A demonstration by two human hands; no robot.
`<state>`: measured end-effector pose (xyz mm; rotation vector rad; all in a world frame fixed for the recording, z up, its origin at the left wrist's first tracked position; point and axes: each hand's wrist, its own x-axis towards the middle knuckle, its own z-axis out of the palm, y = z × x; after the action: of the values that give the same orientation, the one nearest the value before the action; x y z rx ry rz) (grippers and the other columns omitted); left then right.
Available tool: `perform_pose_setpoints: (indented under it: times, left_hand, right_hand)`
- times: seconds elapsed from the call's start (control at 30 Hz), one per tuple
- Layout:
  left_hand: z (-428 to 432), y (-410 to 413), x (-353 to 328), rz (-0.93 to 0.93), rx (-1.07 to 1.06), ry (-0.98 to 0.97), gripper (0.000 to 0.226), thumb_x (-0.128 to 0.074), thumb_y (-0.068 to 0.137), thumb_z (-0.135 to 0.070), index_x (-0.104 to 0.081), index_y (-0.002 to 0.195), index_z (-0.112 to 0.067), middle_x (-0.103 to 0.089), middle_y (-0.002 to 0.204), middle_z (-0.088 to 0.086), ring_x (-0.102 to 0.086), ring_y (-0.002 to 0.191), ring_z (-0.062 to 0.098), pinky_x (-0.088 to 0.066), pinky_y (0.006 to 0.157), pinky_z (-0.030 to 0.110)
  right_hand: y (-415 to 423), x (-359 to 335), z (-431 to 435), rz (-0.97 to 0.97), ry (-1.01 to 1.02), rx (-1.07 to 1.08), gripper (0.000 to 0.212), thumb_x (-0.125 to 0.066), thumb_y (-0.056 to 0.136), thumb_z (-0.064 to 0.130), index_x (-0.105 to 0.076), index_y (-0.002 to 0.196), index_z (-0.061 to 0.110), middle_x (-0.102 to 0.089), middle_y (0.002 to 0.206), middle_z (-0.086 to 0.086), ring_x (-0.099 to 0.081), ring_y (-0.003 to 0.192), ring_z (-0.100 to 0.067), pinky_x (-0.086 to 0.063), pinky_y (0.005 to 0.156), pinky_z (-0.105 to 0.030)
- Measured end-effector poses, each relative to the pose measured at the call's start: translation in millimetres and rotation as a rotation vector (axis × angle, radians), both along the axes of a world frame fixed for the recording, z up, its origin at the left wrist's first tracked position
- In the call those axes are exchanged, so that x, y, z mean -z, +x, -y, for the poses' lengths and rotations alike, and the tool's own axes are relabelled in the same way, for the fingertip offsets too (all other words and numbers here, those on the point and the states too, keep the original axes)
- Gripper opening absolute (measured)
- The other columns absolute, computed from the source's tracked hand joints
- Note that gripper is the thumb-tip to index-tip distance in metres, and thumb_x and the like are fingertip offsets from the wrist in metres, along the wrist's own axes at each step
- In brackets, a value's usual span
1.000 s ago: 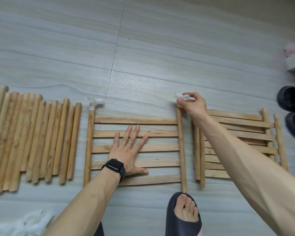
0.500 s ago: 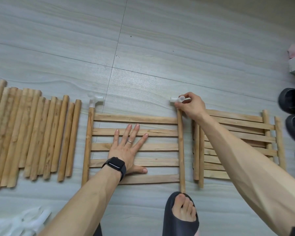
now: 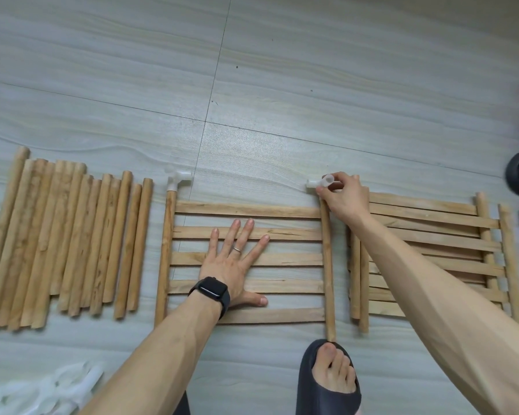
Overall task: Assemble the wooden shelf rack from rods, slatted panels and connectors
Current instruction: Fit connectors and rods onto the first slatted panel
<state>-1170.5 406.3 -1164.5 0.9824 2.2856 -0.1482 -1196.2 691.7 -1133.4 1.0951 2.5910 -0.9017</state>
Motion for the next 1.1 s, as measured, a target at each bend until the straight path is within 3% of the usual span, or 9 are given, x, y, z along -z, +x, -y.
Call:
perform_pose_setpoints:
  times: [0.17, 0.33, 0.43, 0.53, 0.63, 0.7, 0.83, 0.97, 1.1]
  left_hand:
    - [-8, -11, -1, 0.001, 0.038, 0.022, 0.131, -0.043, 0.066, -0.098, 0.047, 0.140, -0.038, 0.059, 0.143, 0.006, 0.053, 0.133, 0.031, 0.026, 0.111, 0.062]
    - [-30, -32, -7, -0.045, 0.057, 0.020, 0.129, -0.047, 0.069, -0.094, 0.039, 0.147, -0.037, 0.051, 0.150, 0.007, 0.045, 0.140, 0.031, 0.021, 0.115, 0.059]
    - [-39, -43, -17, -0.068, 0.033, 0.097, 0.121, -0.049, 0.077, -0.087, 0.026, 0.155, -0.034, 0.040, 0.158, 0.006, 0.032, 0.149, 0.027, 0.017, 0.120, 0.054]
    - [-11, -40, -27, -0.090, -0.036, 0.233, 0.101, -0.055, 0.087, -0.071, 0.004, 0.161, -0.035, 0.028, 0.165, 0.002, 0.019, 0.154, 0.024, 0.008, 0.124, 0.053]
    - [55, -29, -41, -0.211, -0.241, 0.398, 0.079, -0.058, 0.094, -0.049, -0.016, 0.160, -0.034, 0.007, 0.169, -0.001, 0.004, 0.156, 0.022, -0.002, 0.125, 0.051]
    - [115, -22, -56, -0.266, -0.462, 0.384, 0.072, -0.056, 0.096, -0.046, -0.023, 0.158, -0.034, -0.005, 0.169, 0.001, -0.005, 0.154, 0.023, -0.007, 0.125, 0.049]
    - [244, 11, -82, -0.360, -1.011, 0.051, 0.070, -0.053, 0.096, -0.047, -0.026, 0.157, -0.026, -0.019, 0.164, 0.013, -0.019, 0.149, 0.034, -0.019, 0.121, 0.047]
    - [336, 57, -84, -0.086, -1.358, -0.237, 0.071, -0.053, 0.094, -0.057, -0.031, 0.153, -0.025, -0.037, 0.153, 0.020, -0.041, 0.135, 0.040, -0.038, 0.111, 0.047]
    - [363, 80, -71, 0.058, -1.410, -0.130, 0.050, -0.064, 0.094, -0.045, -0.056, 0.137, -0.022, -0.058, 0.140, 0.011, -0.055, 0.126, 0.033, -0.046, 0.104, 0.038]
  right_hand:
    - [4, 4, -3, -0.040, -0.017, 0.040, 0.037, -0.063, 0.093, 0.042, -0.063, 0.127, 0.026, -0.062, 0.123, -0.006, -0.056, 0.119, -0.037, -0.041, 0.107, -0.044]
    - [13, -10, 18, -0.117, 0.020, 0.117, 0.073, -0.063, 0.093, 0.034, -0.032, 0.155, 0.011, -0.044, 0.152, -0.014, -0.040, 0.140, -0.034, -0.032, 0.118, -0.047]
    - [40, -14, 53, -0.164, 0.148, -0.048, 0.068, -0.067, 0.092, 0.024, -0.038, 0.149, 0.002, -0.038, 0.155, -0.022, -0.028, 0.148, -0.037, -0.018, 0.122, -0.043]
    - [75, -7, 102, -0.154, 0.170, -0.355, 0.064, -0.075, 0.088, 0.024, -0.051, 0.143, 0.003, -0.042, 0.153, -0.023, -0.036, 0.142, -0.043, -0.024, 0.118, -0.046]
    - [101, 3, 143, -0.052, 0.225, -0.705, 0.067, -0.070, 0.091, 0.041, -0.050, 0.149, 0.013, -0.034, 0.161, -0.022, -0.027, 0.148, -0.045, -0.028, 0.121, -0.055]
    - [114, 12, 164, 0.099, 0.258, -0.880, 0.075, -0.052, 0.095, 0.058, -0.030, 0.160, 0.026, -0.012, 0.170, -0.014, -0.010, 0.154, -0.042, -0.021, 0.124, -0.055]
    - [128, 24, 185, 0.245, 0.267, -0.968, 0.092, -0.035, 0.094, 0.070, 0.011, 0.162, 0.028, 0.035, 0.163, -0.003, 0.019, 0.153, -0.039, -0.010, 0.123, -0.060]
    - [126, 14, 191, 0.372, 0.319, -1.030, 0.092, -0.032, 0.095, 0.068, 0.017, 0.159, 0.027, 0.029, 0.167, -0.004, 0.014, 0.155, -0.040, -0.017, 0.119, -0.064]
    - [117, 0, 182, 0.457, 0.314, -1.069, 0.089, -0.040, 0.096, 0.062, 0.011, 0.161, 0.028, 0.025, 0.168, 0.000, 0.008, 0.156, -0.036, -0.020, 0.120, -0.061]
